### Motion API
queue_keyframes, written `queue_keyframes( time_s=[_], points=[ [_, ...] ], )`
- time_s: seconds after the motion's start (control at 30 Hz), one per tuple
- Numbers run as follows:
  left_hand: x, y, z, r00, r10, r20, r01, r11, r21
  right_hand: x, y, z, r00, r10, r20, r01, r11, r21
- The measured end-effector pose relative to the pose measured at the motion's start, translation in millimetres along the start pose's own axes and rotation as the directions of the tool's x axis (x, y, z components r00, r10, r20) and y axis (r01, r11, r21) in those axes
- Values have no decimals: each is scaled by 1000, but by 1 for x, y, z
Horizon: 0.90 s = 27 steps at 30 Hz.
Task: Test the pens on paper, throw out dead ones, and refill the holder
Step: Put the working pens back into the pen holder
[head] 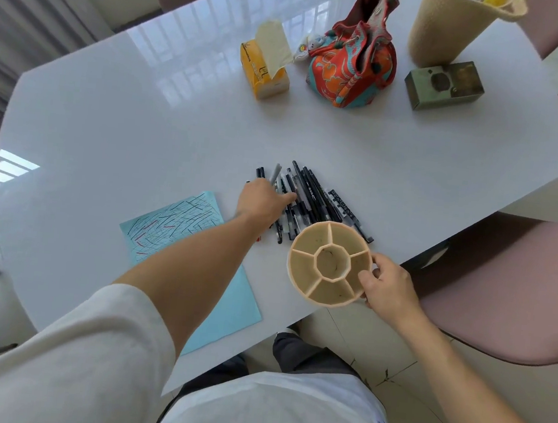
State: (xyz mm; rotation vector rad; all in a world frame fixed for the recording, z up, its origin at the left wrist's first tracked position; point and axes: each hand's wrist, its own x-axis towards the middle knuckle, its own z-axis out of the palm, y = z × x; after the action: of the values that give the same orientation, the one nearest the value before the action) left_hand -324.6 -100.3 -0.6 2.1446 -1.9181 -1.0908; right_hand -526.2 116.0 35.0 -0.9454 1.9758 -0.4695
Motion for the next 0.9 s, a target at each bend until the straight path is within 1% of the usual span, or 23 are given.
queue_keyframes(
  time_s=[0.17,0.37,0.43,0.5,0.57,0.63,0.7,0.73,0.8,0.9],
  points=[
    [6,10,1,999,-43,21,43,999,-7,0,2,0,1000,-10,12,10,1000,2],
    [6,10,3,999,-32,27,33,999,-26,-1,1,0,1000,-19,21,19,1000,-1],
    [8,9,3,999,-31,43,33,998,-62,-1,1,0,1000,-19,19,19,1000,0],
    [8,5,1,996,-29,81,40,990,-136,0,2,0,1000,-17,15,17,1000,-5],
    [4,-3,-3,988,-11,152,54,958,-283,1,2,0,1000,-11,12,11,1000,-1],
    [0,-12,-10,967,31,251,97,872,-480,1,2,0,1000,-8,10,8,1000,6],
    [-6,-22,-17,942,69,329,160,769,-619,1,3,1,1000,-12,13,11,1000,7],
    [-9,-26,-20,934,80,348,182,734,-654,1,3,1,1000,-12,11,12,1000,5],
    [-15,-32,-25,925,94,369,203,697,-687,1,3,1,1000,-9,9,9,1000,3],
    [-22,-40,-29,921,107,374,197,701,-685,3,3,1,1000,-8,5,8,1000,18]
  ],
)
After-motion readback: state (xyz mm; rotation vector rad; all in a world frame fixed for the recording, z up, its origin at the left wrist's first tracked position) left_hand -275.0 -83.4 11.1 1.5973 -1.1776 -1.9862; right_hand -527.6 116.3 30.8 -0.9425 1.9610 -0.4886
